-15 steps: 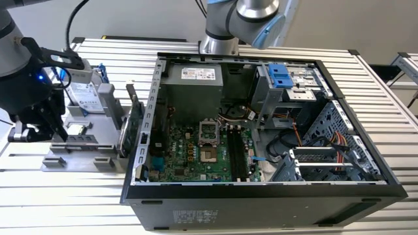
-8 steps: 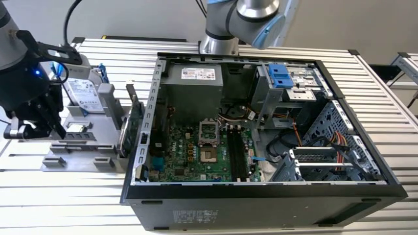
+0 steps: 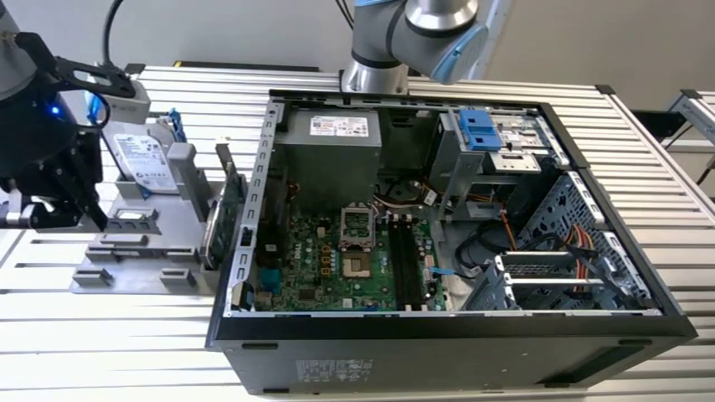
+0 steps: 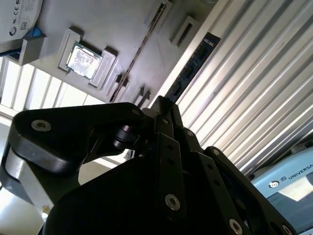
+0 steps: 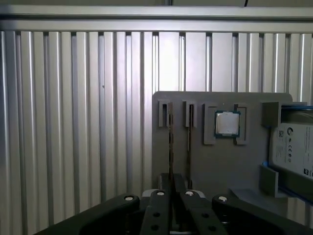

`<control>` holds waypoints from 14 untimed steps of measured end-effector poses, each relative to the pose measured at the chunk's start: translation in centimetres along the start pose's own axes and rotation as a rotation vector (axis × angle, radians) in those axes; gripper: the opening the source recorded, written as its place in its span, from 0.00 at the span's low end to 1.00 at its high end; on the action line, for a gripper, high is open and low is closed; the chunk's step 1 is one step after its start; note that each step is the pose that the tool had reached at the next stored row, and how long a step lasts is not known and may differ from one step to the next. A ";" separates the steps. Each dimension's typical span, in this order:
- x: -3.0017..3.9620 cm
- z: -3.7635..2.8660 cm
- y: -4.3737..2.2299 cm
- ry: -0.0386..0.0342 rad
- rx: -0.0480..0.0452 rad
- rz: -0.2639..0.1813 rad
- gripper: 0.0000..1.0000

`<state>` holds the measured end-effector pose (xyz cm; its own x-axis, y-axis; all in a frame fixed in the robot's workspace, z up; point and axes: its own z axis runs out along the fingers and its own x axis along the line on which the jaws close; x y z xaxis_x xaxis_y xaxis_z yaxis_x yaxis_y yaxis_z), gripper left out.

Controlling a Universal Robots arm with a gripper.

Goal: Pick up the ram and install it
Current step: 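Pick up the ram and move it above insertion slot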

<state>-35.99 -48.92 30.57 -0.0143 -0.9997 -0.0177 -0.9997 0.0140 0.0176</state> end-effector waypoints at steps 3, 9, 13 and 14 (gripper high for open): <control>-0.01 -0.46 0.01 0.0000 0.0000 0.000 0.00; -0.02 -1.05 0.02 0.0000 0.0001 0.000 0.00; -0.02 -1.09 0.02 -0.0001 0.0002 0.000 0.00; -0.02 -1.10 0.02 0.0000 0.0001 0.000 0.00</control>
<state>-35.99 -48.92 31.67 -0.0143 -0.9997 -0.0178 -0.9997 0.0140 0.0176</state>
